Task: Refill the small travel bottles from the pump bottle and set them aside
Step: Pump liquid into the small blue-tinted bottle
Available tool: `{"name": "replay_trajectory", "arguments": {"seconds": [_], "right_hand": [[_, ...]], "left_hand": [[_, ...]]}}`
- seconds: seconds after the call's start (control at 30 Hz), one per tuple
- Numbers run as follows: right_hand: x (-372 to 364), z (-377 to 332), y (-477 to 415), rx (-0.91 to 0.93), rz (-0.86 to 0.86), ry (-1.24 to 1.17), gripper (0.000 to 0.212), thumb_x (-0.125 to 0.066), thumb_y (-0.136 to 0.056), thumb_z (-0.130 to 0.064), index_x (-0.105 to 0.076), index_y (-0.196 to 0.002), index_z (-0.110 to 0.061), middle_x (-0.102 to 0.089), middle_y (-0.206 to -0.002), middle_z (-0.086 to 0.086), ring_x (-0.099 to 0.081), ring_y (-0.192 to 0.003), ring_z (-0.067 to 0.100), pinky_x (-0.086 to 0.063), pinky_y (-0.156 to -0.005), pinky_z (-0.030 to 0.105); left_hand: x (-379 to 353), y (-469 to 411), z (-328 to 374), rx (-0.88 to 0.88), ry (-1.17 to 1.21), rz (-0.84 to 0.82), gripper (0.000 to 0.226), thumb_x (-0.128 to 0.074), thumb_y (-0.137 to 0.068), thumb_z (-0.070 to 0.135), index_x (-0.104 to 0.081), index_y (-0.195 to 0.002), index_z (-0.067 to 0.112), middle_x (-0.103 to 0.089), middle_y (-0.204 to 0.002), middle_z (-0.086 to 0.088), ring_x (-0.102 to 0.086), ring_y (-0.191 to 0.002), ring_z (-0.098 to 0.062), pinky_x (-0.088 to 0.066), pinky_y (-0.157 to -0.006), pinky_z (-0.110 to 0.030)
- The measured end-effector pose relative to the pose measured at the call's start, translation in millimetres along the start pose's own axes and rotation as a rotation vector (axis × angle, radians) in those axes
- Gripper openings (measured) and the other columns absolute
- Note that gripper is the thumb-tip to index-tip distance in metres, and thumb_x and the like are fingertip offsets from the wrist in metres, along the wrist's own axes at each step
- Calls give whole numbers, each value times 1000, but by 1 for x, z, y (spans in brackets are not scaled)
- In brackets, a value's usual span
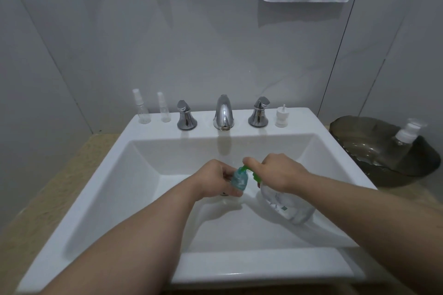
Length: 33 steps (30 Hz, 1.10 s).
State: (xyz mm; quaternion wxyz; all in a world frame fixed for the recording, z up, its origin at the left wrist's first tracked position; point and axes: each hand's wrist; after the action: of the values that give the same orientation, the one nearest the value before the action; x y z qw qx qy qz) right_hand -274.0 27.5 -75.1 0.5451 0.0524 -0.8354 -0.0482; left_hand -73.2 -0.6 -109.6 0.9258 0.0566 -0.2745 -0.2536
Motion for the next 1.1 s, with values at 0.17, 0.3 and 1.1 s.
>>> {"name": "replay_trajectory", "arguments": {"seconds": [0.17, 0.3, 1.1], "right_hand": [[-2, 5, 5, -48, 55, -38, 82, -22, -72, -86, -73, -72, -21, -73, -86, -3, -65, -80, 21, -52, -79, 38], [2, 8, 7, -56, 41, -88, 80, -25, -82, -83, -74, -71, -20, -72, -84, -3, -64, -80, 20, -52, -82, 39], [6, 22, -5, -28, 37, -255, 90, -21, -65, -90, -77, -91, -25, -76, -78, -4, -67, -83, 20, -53, -94, 43]], "left_hand": [[1, 0, 3, -15, 60, -15, 32, -90, -73, 4, -80, -95, 25, -70, -80, 4, -61, -73, -15, -55, -73, -28], [-1, -1, 5, -22, 80, -12, 32, -91, -73, 6, -80, -93, 28, -71, -82, 2, -61, -75, -15, -54, -74, -29], [-15, 6, 59, 85, -319, 203, 22, -82, -82, 29, -63, -76, 17, -54, -65, 5, -52, -62, -14, -40, -56, -25]]}}
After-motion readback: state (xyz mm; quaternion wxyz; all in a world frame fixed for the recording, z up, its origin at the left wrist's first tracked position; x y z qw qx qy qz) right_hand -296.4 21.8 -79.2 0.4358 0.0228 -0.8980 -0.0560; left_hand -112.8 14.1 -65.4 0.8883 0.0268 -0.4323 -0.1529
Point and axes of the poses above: each hand's wrist, its own y-axis away from the middle knuckle, its own x-axis out of the back of the hand, z = x × y
